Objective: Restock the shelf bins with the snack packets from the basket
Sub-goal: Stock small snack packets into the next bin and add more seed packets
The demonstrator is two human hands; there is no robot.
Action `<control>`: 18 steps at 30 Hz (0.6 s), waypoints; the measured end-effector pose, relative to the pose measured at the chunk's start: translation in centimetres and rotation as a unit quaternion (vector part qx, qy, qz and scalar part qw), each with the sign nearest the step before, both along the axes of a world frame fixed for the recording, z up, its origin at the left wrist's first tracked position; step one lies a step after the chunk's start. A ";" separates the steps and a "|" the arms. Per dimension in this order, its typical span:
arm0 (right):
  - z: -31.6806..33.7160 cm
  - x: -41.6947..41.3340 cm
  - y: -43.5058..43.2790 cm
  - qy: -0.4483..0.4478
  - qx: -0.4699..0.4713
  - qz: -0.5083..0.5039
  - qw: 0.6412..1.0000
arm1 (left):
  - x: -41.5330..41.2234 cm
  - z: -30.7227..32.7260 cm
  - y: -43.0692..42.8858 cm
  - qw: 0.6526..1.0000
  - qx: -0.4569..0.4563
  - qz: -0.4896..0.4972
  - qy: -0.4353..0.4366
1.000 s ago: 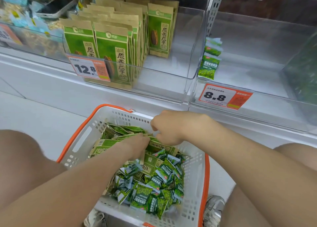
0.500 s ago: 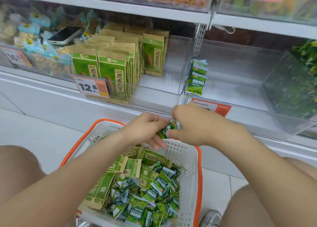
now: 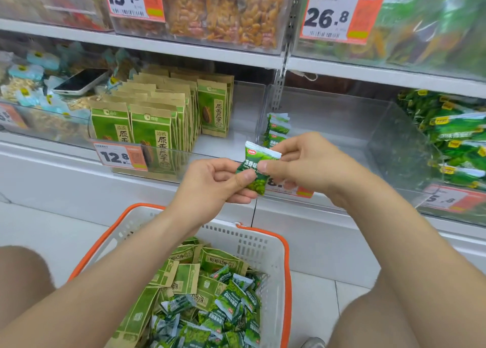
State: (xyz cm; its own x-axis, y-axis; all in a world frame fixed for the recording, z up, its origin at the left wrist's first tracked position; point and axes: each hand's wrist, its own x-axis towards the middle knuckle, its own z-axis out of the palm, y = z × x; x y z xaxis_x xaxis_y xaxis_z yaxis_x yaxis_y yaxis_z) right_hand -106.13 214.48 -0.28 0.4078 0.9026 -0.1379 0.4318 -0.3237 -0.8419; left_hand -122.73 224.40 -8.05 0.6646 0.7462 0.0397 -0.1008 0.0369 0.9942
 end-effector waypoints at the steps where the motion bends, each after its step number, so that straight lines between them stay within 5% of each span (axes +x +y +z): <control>1: 0.0 0.2 0.1 0.008 -0.006 0.008 1.000 | 0.3 0.2 -0.1 1.000 0.001 -0.004 -0.005; 5: 0.1 1.9 1.1 0.007 0.002 0.001 1.000 | 1.5 0.5 0.0 0.994 0.100 0.043 0.012; 9: -0.3 5.6 3.4 -0.034 0.061 -0.120 0.990 | 2.2 -0.2 1.0 0.890 0.411 0.163 0.108; 12: -2.0 8.2 5.5 -0.098 0.038 -0.165 0.981 | 3.3 -0.5 1.5 0.868 0.454 0.169 0.114; 18: -4.5 10.0 9.7 -0.055 -0.089 -0.121 0.987 | 4.8 -0.3 2.5 0.859 0.461 0.155 0.160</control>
